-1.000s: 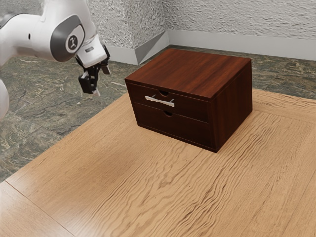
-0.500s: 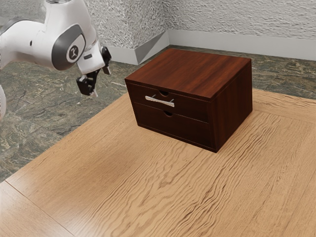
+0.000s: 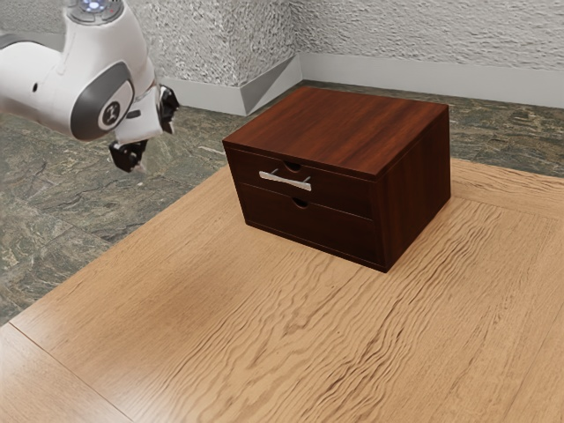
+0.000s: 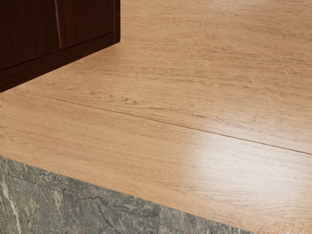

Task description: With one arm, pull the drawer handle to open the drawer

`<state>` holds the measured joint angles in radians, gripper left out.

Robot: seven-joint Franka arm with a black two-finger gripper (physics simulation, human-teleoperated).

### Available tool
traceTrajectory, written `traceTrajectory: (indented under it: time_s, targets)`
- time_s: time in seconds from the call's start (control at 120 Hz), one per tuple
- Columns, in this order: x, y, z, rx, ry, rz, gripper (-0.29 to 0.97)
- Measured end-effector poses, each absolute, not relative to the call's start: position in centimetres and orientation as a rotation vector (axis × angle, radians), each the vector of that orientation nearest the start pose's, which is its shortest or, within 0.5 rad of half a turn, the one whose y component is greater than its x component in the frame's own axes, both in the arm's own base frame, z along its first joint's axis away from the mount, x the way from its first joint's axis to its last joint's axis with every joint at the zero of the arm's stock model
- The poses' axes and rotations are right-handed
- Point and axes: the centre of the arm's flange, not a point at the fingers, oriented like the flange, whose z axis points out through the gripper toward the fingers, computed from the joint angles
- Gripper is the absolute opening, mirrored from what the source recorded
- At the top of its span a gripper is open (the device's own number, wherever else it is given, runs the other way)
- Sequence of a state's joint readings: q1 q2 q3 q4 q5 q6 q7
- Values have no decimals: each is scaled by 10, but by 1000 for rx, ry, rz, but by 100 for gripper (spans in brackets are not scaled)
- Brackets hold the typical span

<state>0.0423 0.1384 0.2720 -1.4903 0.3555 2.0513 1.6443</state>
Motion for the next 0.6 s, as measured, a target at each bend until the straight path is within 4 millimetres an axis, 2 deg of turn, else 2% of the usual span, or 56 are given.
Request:
traceTrajectory:
  time_s: [0.183,0.317,0.508,0.6]
  targets:
    - [599,212,649,-1916,1675,109,68]
    - [602,206,653,-1910,1677,40,68]
    - [616,187,629,-1899,1730,-13,68]
    - [620,182,626,-1889,1739,-32,68]
